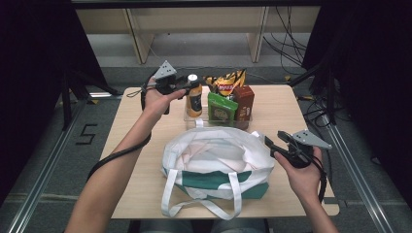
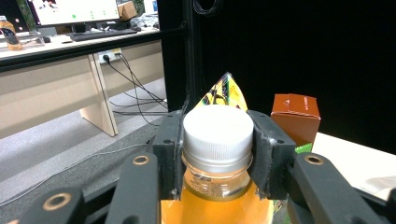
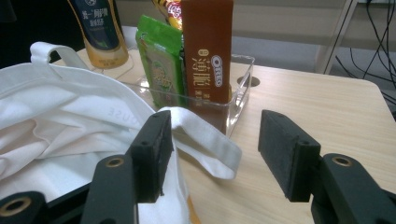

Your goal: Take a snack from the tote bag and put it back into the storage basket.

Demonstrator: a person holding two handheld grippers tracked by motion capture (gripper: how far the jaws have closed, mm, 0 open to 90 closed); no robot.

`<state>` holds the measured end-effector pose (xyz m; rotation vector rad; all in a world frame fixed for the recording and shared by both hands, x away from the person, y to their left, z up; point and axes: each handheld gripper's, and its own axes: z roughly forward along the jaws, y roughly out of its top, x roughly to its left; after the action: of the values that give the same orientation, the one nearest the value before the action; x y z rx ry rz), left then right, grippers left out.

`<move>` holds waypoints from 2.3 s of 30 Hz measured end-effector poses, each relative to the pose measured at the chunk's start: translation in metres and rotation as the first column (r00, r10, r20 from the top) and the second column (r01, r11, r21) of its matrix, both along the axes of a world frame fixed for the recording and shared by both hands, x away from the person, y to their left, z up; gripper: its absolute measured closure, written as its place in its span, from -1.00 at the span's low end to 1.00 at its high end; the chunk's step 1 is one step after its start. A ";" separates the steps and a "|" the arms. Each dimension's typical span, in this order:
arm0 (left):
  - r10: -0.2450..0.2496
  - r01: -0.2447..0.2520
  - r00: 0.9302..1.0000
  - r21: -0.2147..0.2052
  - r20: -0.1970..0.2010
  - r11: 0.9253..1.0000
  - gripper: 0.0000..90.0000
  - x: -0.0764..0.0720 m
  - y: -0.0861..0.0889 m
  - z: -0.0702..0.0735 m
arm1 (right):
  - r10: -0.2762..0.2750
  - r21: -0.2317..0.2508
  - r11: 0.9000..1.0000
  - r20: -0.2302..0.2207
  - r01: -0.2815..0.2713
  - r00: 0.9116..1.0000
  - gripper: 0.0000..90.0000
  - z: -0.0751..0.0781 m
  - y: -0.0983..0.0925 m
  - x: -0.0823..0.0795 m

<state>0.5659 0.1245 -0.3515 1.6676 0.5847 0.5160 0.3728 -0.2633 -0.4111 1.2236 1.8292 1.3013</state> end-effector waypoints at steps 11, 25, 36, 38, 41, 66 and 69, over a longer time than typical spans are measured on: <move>0.005 -0.005 1.000 0.018 -0.010 1.000 0.31 0.003 -0.003 -0.007 | -0.017 0.006 1.000 -0.013 0.017 1.000 0.00 0.001 0.000 -0.002; 0.018 -0.018 0.999 0.021 -0.026 1.000 0.31 0.006 -0.002 -0.017 | -0.013 0.001 1.000 -0.002 0.013 1.000 0.00 0.001 0.000 -0.001; 0.020 -0.019 0.999 0.037 -0.038 0.999 0.31 0.006 0.000 -0.026 | -0.004 0.005 1.000 0.002 0.004 1.000 0.00 0.000 0.000 0.000; 0.019 -0.017 0.999 0.038 -0.039 0.999 0.31 0.006 0.000 -0.027 | 0.002 0.005 1.000 0.004 -0.002 1.000 0.00 0.000 0.000 0.000; 0.021 -0.019 0.999 0.041 -0.045 0.999 0.31 0.006 0.000 -0.030 | -0.004 0.013 1.000 -0.008 0.004 1.000 0.00 0.000 0.001 -0.001; 0.021 -0.018 0.998 0.054 -0.062 0.998 0.31 0.005 0.000 -0.042 | 0.000 0.001 1.000 -0.018 0.000 1.000 0.00 -0.001 0.002 0.000; 0.023 -0.019 0.997 0.056 -0.069 0.998 0.31 0.005 0.000 -0.045 | 0.005 -0.006 1.000 -0.012 -0.005 1.000 0.00 -0.001 0.001 0.000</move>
<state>0.5706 0.1244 -0.3964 1.7389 0.6449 0.4944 0.3728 -0.2621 -0.4125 1.2264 1.8448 1.2926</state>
